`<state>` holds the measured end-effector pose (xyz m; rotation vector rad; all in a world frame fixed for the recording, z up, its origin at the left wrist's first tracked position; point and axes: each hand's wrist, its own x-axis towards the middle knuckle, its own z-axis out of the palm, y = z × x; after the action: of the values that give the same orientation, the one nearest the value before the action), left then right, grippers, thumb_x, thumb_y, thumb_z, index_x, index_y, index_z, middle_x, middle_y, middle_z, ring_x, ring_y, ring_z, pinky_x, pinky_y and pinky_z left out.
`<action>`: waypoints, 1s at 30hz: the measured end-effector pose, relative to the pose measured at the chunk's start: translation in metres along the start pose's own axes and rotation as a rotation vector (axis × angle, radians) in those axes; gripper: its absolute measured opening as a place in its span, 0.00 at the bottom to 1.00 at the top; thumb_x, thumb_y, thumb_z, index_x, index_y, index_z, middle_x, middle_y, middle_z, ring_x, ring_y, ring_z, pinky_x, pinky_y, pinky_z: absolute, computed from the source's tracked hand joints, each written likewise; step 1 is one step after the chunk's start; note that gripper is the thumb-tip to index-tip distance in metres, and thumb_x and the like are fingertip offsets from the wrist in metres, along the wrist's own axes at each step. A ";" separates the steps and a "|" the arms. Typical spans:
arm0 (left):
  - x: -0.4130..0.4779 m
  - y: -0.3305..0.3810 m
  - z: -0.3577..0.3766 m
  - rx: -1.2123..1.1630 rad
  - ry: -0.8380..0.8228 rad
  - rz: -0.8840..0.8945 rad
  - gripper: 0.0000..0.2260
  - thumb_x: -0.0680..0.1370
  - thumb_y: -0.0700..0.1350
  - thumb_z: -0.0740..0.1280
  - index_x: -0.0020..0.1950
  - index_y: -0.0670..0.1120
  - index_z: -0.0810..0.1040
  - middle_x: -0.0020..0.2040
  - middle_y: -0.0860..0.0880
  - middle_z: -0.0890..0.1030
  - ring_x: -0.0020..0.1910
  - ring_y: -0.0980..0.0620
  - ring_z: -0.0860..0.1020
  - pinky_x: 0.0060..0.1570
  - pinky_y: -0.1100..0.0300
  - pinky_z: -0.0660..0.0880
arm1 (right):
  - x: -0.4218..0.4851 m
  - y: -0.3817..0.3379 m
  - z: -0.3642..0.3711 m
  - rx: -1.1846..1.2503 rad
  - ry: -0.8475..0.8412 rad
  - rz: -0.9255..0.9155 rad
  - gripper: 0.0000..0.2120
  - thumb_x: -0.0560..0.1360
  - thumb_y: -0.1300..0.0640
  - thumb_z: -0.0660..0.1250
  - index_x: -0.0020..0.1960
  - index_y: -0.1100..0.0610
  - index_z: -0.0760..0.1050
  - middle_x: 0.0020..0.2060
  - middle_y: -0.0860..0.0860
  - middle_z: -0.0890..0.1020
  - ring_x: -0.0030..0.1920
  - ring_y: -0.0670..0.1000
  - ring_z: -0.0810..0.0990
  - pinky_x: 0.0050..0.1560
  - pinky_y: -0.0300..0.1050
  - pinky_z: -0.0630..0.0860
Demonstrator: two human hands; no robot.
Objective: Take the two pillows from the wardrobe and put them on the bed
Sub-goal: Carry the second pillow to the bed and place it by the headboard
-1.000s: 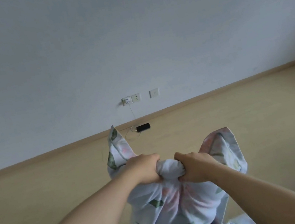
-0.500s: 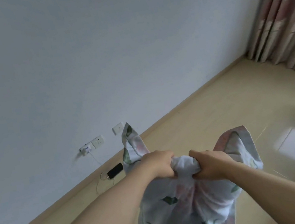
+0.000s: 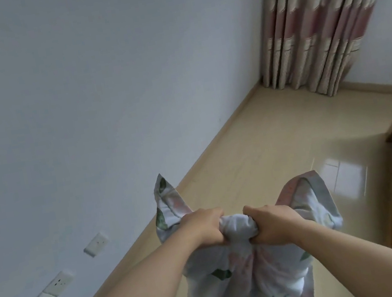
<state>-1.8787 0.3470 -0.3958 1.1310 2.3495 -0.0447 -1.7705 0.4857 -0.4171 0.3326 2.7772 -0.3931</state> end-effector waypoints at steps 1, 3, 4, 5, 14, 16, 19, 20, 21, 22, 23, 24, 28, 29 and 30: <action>0.022 0.006 -0.010 0.002 -0.013 0.002 0.16 0.70 0.51 0.70 0.53 0.48 0.71 0.54 0.46 0.79 0.53 0.44 0.77 0.42 0.56 0.69 | 0.013 0.016 -0.009 0.005 -0.005 0.021 0.17 0.70 0.47 0.64 0.54 0.53 0.65 0.53 0.54 0.81 0.53 0.59 0.78 0.40 0.45 0.66; 0.062 0.019 -0.031 0.019 -0.033 0.030 0.17 0.70 0.52 0.70 0.55 0.48 0.72 0.56 0.46 0.79 0.55 0.44 0.76 0.44 0.56 0.70 | 0.032 0.044 -0.026 0.013 -0.009 0.046 0.18 0.70 0.48 0.64 0.56 0.54 0.66 0.54 0.55 0.80 0.54 0.59 0.78 0.41 0.45 0.67; 0.074 0.025 -0.040 0.031 -0.041 0.039 0.18 0.70 0.52 0.70 0.56 0.48 0.72 0.56 0.46 0.79 0.55 0.45 0.76 0.44 0.56 0.70 | 0.038 0.054 -0.032 0.022 -0.012 0.063 0.18 0.70 0.48 0.64 0.57 0.54 0.66 0.55 0.55 0.80 0.54 0.59 0.78 0.41 0.45 0.67; 0.100 0.035 -0.053 0.038 -0.039 0.062 0.18 0.70 0.52 0.70 0.56 0.48 0.72 0.57 0.46 0.79 0.56 0.45 0.76 0.45 0.56 0.71 | 0.049 0.075 -0.043 0.045 -0.006 0.091 0.18 0.70 0.48 0.65 0.57 0.54 0.66 0.55 0.55 0.80 0.54 0.59 0.78 0.41 0.45 0.67; 0.236 0.066 -0.107 0.080 -0.085 0.147 0.18 0.70 0.53 0.70 0.55 0.49 0.72 0.56 0.47 0.80 0.55 0.45 0.77 0.44 0.56 0.71 | 0.128 0.173 -0.091 0.059 -0.011 0.174 0.19 0.71 0.49 0.65 0.58 0.54 0.67 0.55 0.54 0.80 0.54 0.58 0.79 0.41 0.44 0.67; 0.277 0.070 -0.119 0.094 -0.101 0.182 0.17 0.70 0.53 0.70 0.54 0.49 0.71 0.56 0.47 0.79 0.55 0.44 0.77 0.44 0.56 0.70 | 0.154 0.197 -0.097 0.073 0.000 0.218 0.18 0.71 0.49 0.64 0.57 0.54 0.67 0.54 0.54 0.80 0.53 0.58 0.79 0.41 0.44 0.67; 0.335 0.077 -0.145 0.121 -0.106 0.226 0.18 0.70 0.53 0.70 0.55 0.48 0.71 0.57 0.46 0.79 0.57 0.44 0.76 0.46 0.56 0.71 | 0.191 0.232 -0.115 0.083 -0.005 0.274 0.17 0.71 0.49 0.64 0.56 0.55 0.67 0.54 0.55 0.80 0.52 0.59 0.79 0.40 0.44 0.67; 0.356 0.078 -0.155 0.118 -0.109 0.241 0.18 0.70 0.53 0.70 0.55 0.49 0.71 0.58 0.46 0.79 0.57 0.44 0.76 0.47 0.55 0.71 | 0.206 0.244 -0.124 0.087 -0.008 0.287 0.17 0.70 0.49 0.64 0.56 0.55 0.67 0.54 0.55 0.80 0.52 0.59 0.79 0.40 0.45 0.67; 0.377 0.080 -0.167 0.123 -0.113 0.254 0.18 0.70 0.53 0.70 0.56 0.49 0.72 0.58 0.46 0.79 0.57 0.44 0.76 0.47 0.55 0.72 | 0.220 0.256 -0.134 0.088 -0.008 0.308 0.17 0.70 0.49 0.64 0.55 0.55 0.67 0.53 0.55 0.80 0.52 0.59 0.79 0.40 0.44 0.67; 0.400 0.081 -0.180 0.127 -0.122 0.268 0.18 0.70 0.53 0.70 0.56 0.49 0.72 0.58 0.46 0.79 0.57 0.44 0.76 0.47 0.55 0.71 | 0.237 0.268 -0.145 0.101 -0.004 0.332 0.17 0.70 0.49 0.64 0.55 0.54 0.67 0.53 0.55 0.80 0.52 0.59 0.79 0.40 0.44 0.66; 0.420 0.083 -0.193 0.137 -0.122 0.289 0.18 0.70 0.53 0.70 0.56 0.49 0.72 0.57 0.46 0.79 0.57 0.44 0.76 0.46 0.56 0.71 | 0.251 0.279 -0.157 0.102 0.004 0.349 0.17 0.70 0.49 0.64 0.55 0.54 0.68 0.54 0.55 0.80 0.52 0.59 0.79 0.40 0.44 0.66; 0.433 0.085 -0.203 0.144 -0.119 0.306 0.18 0.70 0.53 0.70 0.56 0.49 0.72 0.57 0.46 0.79 0.57 0.44 0.76 0.45 0.56 0.70 | 0.260 0.285 -0.165 0.101 0.000 0.361 0.17 0.70 0.49 0.65 0.55 0.55 0.68 0.54 0.55 0.80 0.53 0.59 0.79 0.40 0.44 0.66; 0.514 0.094 -0.251 0.188 -0.120 0.368 0.18 0.70 0.54 0.70 0.55 0.49 0.72 0.57 0.46 0.79 0.56 0.44 0.76 0.44 0.57 0.69 | 0.316 0.331 -0.203 0.153 0.008 0.437 0.17 0.70 0.49 0.65 0.56 0.55 0.67 0.54 0.55 0.80 0.52 0.59 0.78 0.41 0.45 0.67; 0.531 0.098 -0.260 0.202 -0.114 0.387 0.19 0.70 0.54 0.70 0.56 0.49 0.72 0.58 0.46 0.79 0.57 0.44 0.76 0.44 0.57 0.69 | 0.325 0.341 -0.210 0.161 0.012 0.452 0.17 0.70 0.49 0.65 0.56 0.55 0.67 0.54 0.55 0.80 0.51 0.59 0.78 0.41 0.45 0.67; 0.544 0.103 -0.267 0.217 -0.112 0.405 0.19 0.70 0.53 0.70 0.56 0.49 0.72 0.57 0.47 0.79 0.57 0.44 0.76 0.43 0.57 0.68 | 0.332 0.349 -0.216 0.167 0.012 0.466 0.17 0.70 0.49 0.65 0.56 0.55 0.67 0.54 0.55 0.80 0.50 0.59 0.78 0.41 0.45 0.67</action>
<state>-2.1999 0.8714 -0.4034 1.6453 2.0138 -0.2164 -2.0421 0.9385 -0.4130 0.9968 2.5691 -0.5017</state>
